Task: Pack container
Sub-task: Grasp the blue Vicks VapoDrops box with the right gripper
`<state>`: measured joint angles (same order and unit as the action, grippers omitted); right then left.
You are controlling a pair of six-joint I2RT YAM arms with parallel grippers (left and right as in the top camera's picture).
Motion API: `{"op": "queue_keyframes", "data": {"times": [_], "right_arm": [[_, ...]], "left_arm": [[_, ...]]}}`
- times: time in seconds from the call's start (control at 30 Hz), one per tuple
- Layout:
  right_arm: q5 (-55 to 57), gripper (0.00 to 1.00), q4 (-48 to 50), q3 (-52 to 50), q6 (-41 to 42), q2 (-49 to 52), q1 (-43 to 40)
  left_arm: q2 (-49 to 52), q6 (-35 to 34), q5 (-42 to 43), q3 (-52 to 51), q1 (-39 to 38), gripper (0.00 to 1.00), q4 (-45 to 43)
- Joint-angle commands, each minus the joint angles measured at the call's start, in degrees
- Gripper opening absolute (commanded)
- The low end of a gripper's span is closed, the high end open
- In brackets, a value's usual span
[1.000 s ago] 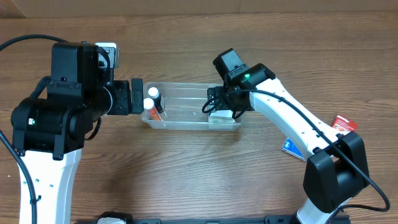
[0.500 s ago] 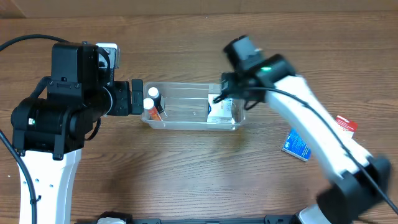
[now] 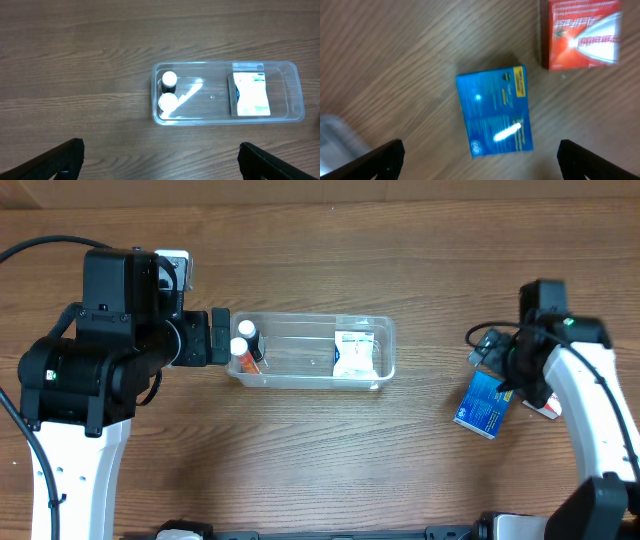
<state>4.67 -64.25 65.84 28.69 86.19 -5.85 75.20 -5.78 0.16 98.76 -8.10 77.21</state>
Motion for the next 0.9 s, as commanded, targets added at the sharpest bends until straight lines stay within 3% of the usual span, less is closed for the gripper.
{"op": "queue_keyframes", "data": {"times": [0.0,0.27,0.6,0.77,0.87], "right_arm": [[-0.3,1.00,7.3,-7.7,-3.1,0.2,-1.1],[-4.3,1.00,17.9,-15.3,-11.5,3.3,-1.8],[-4.4,0.99,19.0,-15.3,-12.4,9.0,-1.8],[-4.4,0.80,18.6,-15.3,-12.4,9.0,-1.8],[-4.4,0.73,18.6,-15.2,-12.2,9.0,-1.8]], "left_arm": [[0.3,0.7,-0.7,0.2,0.4,1.00,0.0],[0.3,0.7,-0.7,0.2,0.4,1.00,-0.1],[0.4,0.7,-0.8,0.2,0.4,1.00,-0.1],[0.4,0.7,-0.7,0.2,0.4,1.00,-0.1],[0.4,0.7,-0.7,0.2,0.4,1.00,0.0]]}}
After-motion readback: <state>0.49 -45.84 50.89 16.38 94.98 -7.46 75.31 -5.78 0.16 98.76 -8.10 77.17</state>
